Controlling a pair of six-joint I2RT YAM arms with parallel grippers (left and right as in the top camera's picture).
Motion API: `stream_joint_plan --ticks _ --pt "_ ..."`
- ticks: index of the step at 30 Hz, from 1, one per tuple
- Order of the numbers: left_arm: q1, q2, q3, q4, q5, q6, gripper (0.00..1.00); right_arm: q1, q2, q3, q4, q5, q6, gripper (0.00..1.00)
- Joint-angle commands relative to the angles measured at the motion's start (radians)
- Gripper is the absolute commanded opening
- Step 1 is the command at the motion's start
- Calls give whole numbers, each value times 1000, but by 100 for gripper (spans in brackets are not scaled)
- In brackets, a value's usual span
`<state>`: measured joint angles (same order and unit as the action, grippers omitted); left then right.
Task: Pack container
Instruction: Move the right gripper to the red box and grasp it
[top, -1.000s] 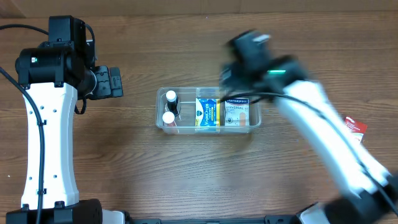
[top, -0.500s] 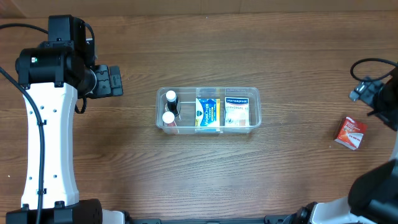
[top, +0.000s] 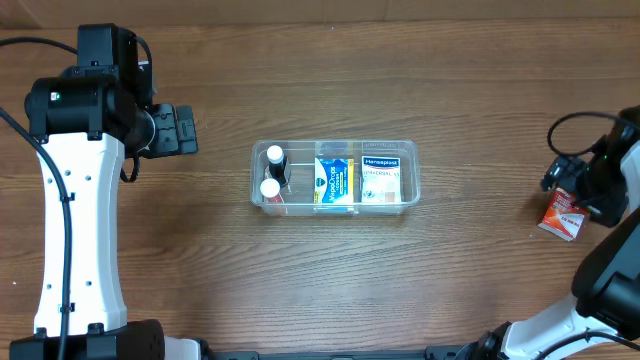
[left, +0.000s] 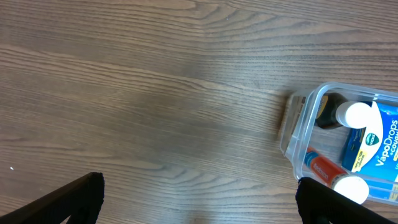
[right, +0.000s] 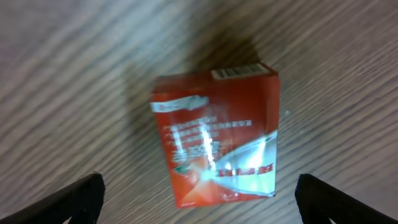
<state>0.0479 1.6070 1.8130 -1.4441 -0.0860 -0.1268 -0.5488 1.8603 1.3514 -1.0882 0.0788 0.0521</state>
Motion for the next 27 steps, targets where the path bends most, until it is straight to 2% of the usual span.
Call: stream_joint_plan --ticks 1,17,22,27 --pt "2 1 -5 2 9 14 100 -21 3 -43 35 2 -8 100" --pt "2 2 -5 3 31 15 100 -25 3 -167 175 -8 -7 99" --pt "-8 2 -5 4 32 15 100 -25 3 -167 186 -19 -8 90" --pt "-9 1 -5 4 34 15 100 -25 3 -167 192 -18 -7 75"
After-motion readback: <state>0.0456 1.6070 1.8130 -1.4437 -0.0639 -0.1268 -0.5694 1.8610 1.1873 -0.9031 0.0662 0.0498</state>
